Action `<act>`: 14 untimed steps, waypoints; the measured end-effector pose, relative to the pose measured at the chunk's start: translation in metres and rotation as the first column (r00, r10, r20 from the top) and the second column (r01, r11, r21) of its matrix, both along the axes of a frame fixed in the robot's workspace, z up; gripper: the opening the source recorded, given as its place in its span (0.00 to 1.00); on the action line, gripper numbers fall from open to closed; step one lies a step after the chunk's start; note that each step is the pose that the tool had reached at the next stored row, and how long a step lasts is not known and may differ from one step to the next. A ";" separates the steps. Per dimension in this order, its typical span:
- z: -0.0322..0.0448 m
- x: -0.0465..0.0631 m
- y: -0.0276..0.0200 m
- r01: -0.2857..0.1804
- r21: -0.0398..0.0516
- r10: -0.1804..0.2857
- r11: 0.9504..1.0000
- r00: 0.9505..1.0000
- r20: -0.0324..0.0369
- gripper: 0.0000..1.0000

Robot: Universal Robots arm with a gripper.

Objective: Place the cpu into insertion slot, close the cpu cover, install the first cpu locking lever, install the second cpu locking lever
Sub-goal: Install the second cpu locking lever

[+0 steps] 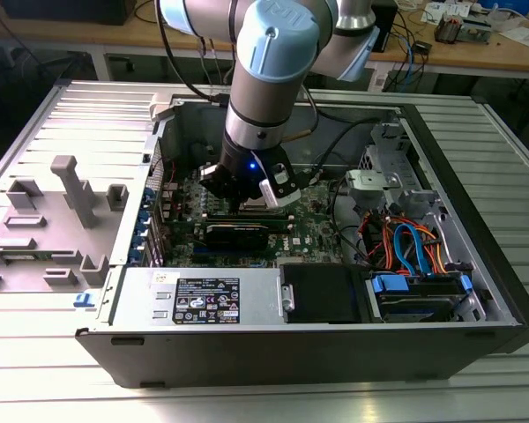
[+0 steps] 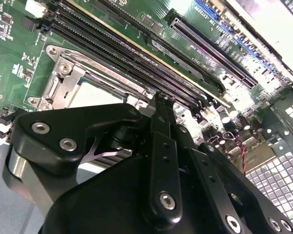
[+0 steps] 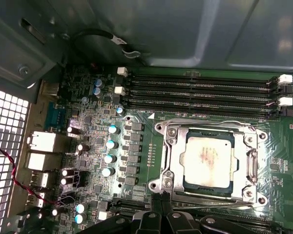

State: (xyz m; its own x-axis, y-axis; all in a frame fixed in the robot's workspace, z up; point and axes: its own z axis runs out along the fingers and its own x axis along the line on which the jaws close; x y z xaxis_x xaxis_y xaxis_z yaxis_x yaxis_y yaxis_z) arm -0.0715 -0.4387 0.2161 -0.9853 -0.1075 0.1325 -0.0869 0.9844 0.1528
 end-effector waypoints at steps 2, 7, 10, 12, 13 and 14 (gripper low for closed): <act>0.0000 0.000 0.0000 0.000 0.001 0.000 1.000 1.000 0.000 0.11; 0.0000 0.000 0.0000 0.000 0.004 0.000 1.000 1.000 0.000 0.11; 0.0000 0.000 0.0000 0.000 0.005 0.000 1.000 1.000 0.000 0.11; 0.0000 0.000 0.0000 0.000 0.006 0.000 1.000 1.000 0.000 0.11; 0.0000 0.000 0.0000 0.000 0.007 0.000 1.000 1.000 0.000 0.11; 0.0000 0.000 0.0000 0.000 0.008 0.000 1.000 1.000 0.000 0.11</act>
State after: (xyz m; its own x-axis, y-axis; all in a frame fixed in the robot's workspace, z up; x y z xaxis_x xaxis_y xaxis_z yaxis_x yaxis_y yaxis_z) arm -0.0715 -0.4387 0.2160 -0.9853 -0.1086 0.1315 -0.0869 0.9831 0.1611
